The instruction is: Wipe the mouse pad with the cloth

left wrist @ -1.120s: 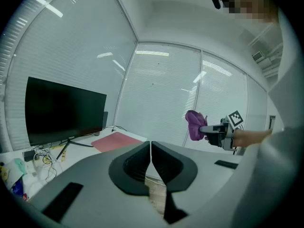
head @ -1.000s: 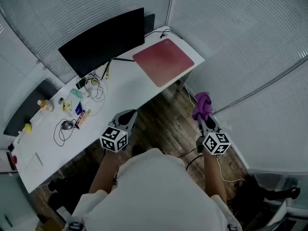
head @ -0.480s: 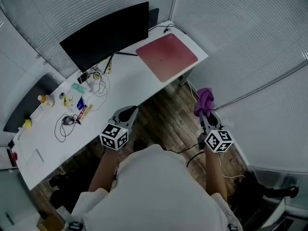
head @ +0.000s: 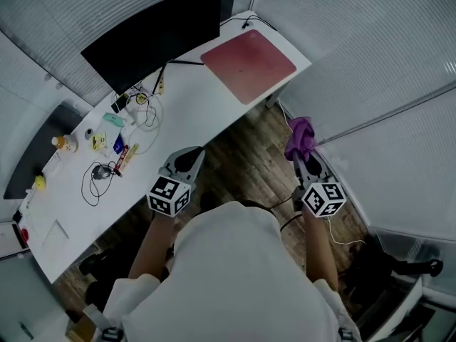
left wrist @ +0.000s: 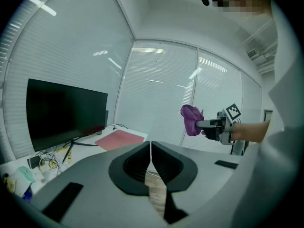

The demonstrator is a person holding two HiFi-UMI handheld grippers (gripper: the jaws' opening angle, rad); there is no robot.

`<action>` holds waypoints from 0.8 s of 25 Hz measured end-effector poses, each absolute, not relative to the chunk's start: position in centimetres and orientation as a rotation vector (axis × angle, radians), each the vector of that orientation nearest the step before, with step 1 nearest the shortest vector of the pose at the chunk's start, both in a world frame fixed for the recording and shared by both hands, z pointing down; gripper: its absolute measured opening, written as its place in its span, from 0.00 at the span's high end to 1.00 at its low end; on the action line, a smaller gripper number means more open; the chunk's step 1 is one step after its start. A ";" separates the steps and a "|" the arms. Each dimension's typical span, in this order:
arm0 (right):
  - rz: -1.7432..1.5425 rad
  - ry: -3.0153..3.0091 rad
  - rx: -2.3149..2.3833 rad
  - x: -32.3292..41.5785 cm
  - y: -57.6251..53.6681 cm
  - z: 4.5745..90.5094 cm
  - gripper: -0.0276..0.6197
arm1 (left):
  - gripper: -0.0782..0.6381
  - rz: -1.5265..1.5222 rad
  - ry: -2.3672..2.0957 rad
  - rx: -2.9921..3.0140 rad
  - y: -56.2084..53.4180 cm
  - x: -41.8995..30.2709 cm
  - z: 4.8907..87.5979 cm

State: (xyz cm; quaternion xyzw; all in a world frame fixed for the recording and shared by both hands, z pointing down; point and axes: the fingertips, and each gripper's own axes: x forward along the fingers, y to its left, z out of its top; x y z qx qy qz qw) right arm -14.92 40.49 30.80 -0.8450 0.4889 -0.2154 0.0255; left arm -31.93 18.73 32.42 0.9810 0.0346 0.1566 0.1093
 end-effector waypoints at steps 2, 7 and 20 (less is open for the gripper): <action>-0.669 1.501 -2.616 -15.4 40.0 31.0 0.80 | 0.86 0.464 0.116 2.886 18.3 -32.3 32.6; -0.674 1.475 -2.610 -16.7 38.9 31.1 0.80 | 0.86 0.469 0.134 2.887 17.2 -33.7 32.9; -0.717 1.423 -2.617 -15.5 38.2 32.2 0.80 | 0.86 0.473 0.125 2.855 15.7 -32.8 33.9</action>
